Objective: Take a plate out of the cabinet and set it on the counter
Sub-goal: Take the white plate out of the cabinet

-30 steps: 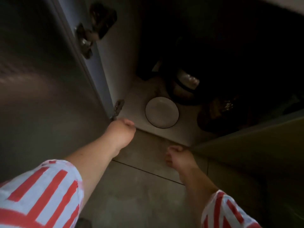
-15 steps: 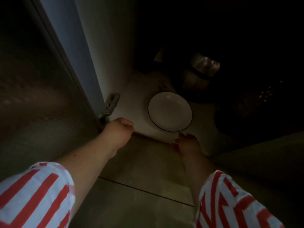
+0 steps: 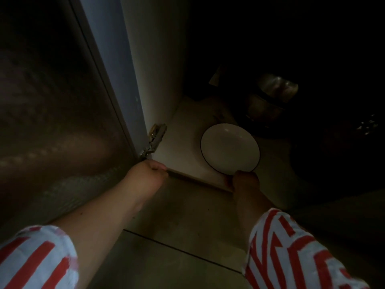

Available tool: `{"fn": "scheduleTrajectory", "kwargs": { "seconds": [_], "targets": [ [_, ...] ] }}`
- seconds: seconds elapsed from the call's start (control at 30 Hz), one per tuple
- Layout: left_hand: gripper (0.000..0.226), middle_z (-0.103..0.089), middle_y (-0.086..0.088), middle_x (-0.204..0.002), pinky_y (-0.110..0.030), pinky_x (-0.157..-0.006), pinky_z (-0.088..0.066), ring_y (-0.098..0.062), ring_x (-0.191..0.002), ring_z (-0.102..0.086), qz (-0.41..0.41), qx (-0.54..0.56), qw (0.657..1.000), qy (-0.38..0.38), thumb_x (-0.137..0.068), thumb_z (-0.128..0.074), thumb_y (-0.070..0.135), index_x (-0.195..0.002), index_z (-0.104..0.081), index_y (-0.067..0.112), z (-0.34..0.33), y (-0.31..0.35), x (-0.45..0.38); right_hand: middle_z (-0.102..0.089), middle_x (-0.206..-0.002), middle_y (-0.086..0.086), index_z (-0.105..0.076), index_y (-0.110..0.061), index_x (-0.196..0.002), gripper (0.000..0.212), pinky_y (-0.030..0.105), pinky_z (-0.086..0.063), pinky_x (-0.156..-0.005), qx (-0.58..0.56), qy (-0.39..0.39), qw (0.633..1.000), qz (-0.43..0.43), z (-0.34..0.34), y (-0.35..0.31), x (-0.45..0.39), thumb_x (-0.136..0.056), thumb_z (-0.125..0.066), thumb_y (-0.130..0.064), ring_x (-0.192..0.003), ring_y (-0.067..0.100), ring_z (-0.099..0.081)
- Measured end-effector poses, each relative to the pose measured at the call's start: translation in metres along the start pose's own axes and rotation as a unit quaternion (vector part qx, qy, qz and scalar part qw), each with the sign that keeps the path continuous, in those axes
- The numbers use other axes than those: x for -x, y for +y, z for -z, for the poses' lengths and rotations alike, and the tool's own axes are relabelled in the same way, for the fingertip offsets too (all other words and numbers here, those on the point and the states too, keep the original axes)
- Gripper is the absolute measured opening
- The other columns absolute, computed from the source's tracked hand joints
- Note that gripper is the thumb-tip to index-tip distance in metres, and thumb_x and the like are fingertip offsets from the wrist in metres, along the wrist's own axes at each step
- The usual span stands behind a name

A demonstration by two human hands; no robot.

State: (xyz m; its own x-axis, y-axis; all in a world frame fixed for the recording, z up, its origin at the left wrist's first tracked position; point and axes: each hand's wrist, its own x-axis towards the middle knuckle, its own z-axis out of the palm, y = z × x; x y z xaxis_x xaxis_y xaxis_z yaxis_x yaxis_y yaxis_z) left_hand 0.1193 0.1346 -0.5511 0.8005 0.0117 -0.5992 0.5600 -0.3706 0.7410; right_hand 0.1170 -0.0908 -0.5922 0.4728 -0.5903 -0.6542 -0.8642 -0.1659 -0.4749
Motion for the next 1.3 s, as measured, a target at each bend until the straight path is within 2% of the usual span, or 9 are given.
{"fn": "scheduleTrajectory", "kwargs": {
  "seconds": [0.1,0.23,0.3,0.4,0.5,0.63,0.87,1.07,1.3],
  "targets": [
    [0.012,-0.067,-0.013,-0.108,-0.030,-0.073,-0.046,-0.026,-0.096,-0.062,0.009,0.012,1.000,-0.008,-0.087,-0.059,0.015,-0.082,-0.060,0.026,0.000,0.004,0.001,-0.057,-0.131,0.018,-0.059,0.002,-0.117,0.038,0.030,-0.036,-0.102,0.061,0.032,0.996,0.049,0.007,0.004,0.007,-0.100,-0.040,-0.027,-0.122,0.031,-0.050],
    [0.028,-0.063,-0.013,-0.097,-0.034,-0.073,-0.048,-0.025,-0.082,-0.059,0.028,0.056,0.998,-0.011,-0.090,-0.054,0.012,-0.118,-0.058,0.018,-0.015,0.018,0.003,-0.052,-0.133,0.023,-0.054,0.009,-0.102,0.029,0.031,-0.038,-0.102,-0.025,0.032,0.998,0.050,0.018,0.014,0.024,-0.098,-0.041,-0.016,-0.123,0.034,-0.048],
    [0.053,-0.054,-0.004,-0.083,-0.034,-0.067,-0.052,-0.022,-0.074,-0.058,0.045,0.071,0.996,-0.017,-0.092,-0.050,0.013,-0.143,-0.036,0.018,-0.024,0.032,0.017,-0.058,-0.120,0.026,-0.049,0.011,-0.101,0.024,0.038,-0.049,-0.097,-0.132,0.026,0.990,0.030,0.027,0.019,0.036,-0.095,-0.044,-0.012,-0.104,0.034,-0.060],
    [0.066,-0.054,-0.006,-0.104,-0.042,-0.081,-0.057,-0.032,-0.097,-0.062,0.091,0.087,0.991,-0.036,-0.095,-0.049,0.024,-0.152,-0.015,0.026,-0.029,0.059,0.053,-0.060,-0.099,0.023,-0.048,0.005,-0.123,0.032,0.039,-0.054,-0.079,-0.168,0.023,0.985,0.018,0.055,0.019,0.072,-0.094,-0.043,-0.010,-0.081,0.033,-0.060],
    [0.065,-0.048,-0.013,-0.141,-0.046,-0.090,-0.054,-0.035,-0.111,-0.060,0.112,0.094,0.988,-0.041,-0.097,-0.045,0.029,-0.153,-0.013,0.031,-0.020,0.087,0.093,-0.059,-0.092,0.013,-0.048,-0.004,-0.129,0.036,0.031,-0.047,-0.056,-0.138,0.009,0.990,0.017,0.084,0.016,0.122,-0.093,-0.042,-0.008,-0.066,0.026,-0.056],
    [0.057,-0.035,-0.008,-0.155,-0.041,-0.086,-0.053,-0.034,-0.127,-0.050,0.118,0.090,0.988,-0.048,-0.098,-0.040,0.022,-0.151,-0.019,0.031,0.004,0.132,0.154,-0.054,-0.079,-0.003,-0.046,-0.010,-0.130,0.036,0.034,-0.053,-0.063,-0.103,-0.036,0.994,-0.005,0.127,0.001,0.201,-0.094,-0.040,-0.007,-0.059,0.019,-0.059],
    [0.048,-0.051,-0.008,-0.141,-0.028,-0.047,-0.053,-0.030,-0.113,-0.056,0.127,0.021,0.991,-0.041,-0.094,-0.041,0.011,-0.140,-0.044,0.020,0.066,0.212,0.252,-0.059,-0.080,0.002,-0.047,-0.015,-0.128,0.034,0.033,-0.054,-0.057,-0.030,-0.047,0.998,0.008,0.209,-0.046,0.332,-0.095,-0.040,-0.014,-0.067,0.020,-0.062],
    [0.048,-0.048,-0.011,-0.140,-0.035,-0.048,-0.056,-0.038,-0.115,-0.058,0.127,-0.019,0.991,-0.028,-0.092,-0.039,0.002,-0.139,-0.039,0.012,0.112,0.264,0.335,-0.064,-0.108,0.009,-0.049,-0.017,-0.129,0.035,0.039,-0.059,-0.075,-0.004,-0.067,0.997,0.045,0.268,-0.080,0.421,-0.096,-0.041,-0.019,-0.090,0.026,-0.067],
    [0.044,-0.051,-0.014,-0.128,-0.036,-0.050,-0.055,-0.033,-0.087,-0.062,0.150,0.015,0.988,-0.013,-0.092,-0.034,-0.002,-0.134,-0.042,0.003,0.158,0.293,0.418,-0.058,-0.073,0.004,-0.056,-0.012,-0.106,0.021,0.027,-0.049,-0.056,0.019,-0.109,0.990,0.082,0.305,-0.107,0.494,-0.093,-0.040,-0.013,-0.059,0.018,-0.059]
  ]
}}
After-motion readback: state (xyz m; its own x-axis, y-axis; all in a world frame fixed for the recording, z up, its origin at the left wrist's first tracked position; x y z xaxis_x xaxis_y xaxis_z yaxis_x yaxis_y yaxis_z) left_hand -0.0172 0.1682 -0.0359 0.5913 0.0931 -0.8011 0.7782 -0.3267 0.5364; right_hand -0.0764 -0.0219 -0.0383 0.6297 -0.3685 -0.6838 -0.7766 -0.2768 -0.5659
